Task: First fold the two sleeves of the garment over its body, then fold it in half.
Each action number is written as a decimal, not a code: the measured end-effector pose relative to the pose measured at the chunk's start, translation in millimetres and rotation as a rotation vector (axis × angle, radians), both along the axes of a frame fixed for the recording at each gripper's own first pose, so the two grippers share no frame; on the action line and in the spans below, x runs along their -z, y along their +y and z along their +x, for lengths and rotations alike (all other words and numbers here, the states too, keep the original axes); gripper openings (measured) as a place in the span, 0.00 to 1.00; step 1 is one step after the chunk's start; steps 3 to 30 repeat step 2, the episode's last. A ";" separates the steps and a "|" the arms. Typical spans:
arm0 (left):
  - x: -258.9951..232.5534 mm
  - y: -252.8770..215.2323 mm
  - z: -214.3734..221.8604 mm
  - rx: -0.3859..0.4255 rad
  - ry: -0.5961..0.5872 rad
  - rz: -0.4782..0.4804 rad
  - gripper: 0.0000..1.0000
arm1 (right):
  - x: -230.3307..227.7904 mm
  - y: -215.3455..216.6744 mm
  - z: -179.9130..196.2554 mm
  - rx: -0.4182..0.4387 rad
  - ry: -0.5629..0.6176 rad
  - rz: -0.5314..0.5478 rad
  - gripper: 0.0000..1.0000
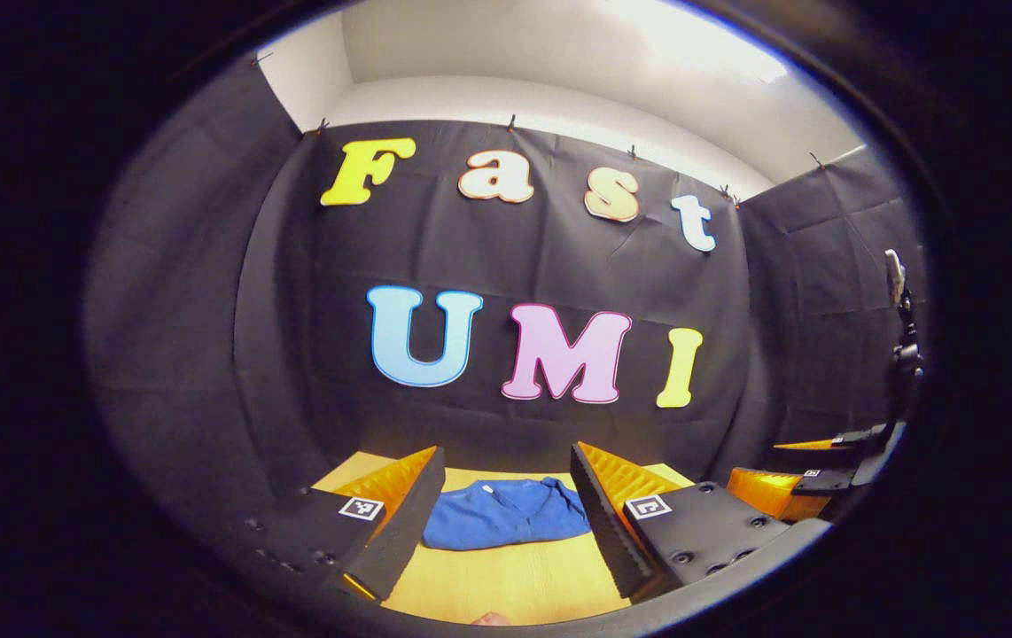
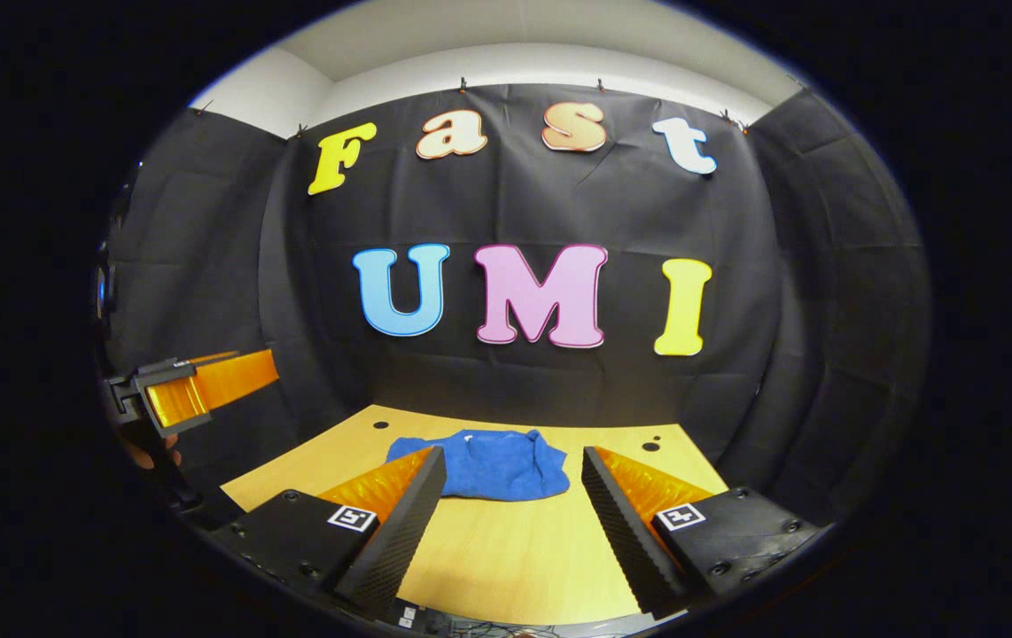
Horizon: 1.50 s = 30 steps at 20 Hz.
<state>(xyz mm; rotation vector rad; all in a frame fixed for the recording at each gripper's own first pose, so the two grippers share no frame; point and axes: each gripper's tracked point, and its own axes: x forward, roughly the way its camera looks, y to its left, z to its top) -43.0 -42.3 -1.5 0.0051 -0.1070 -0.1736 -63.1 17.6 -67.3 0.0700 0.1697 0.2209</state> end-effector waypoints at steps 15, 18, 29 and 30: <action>-4.0 -8.5 -12.3 -0.015 -0.025 0.078 0.81 | -2.9 -0.5 -7.6 0.009 -0.001 0.022 0.98; -4.0 -8.5 -12.3 -0.015 -0.025 0.078 0.81 | -2.9 -0.5 -7.6 0.009 -0.001 0.022 0.98; -4.0 -8.5 -12.3 -0.015 -0.025 0.078 0.81 | -2.9 -0.5 -7.6 0.009 -0.001 0.022 0.98; -4.0 -8.5 -12.3 -0.015 -0.025 0.078 0.81 | -2.9 -0.5 -7.6 0.009 -0.001 0.022 0.98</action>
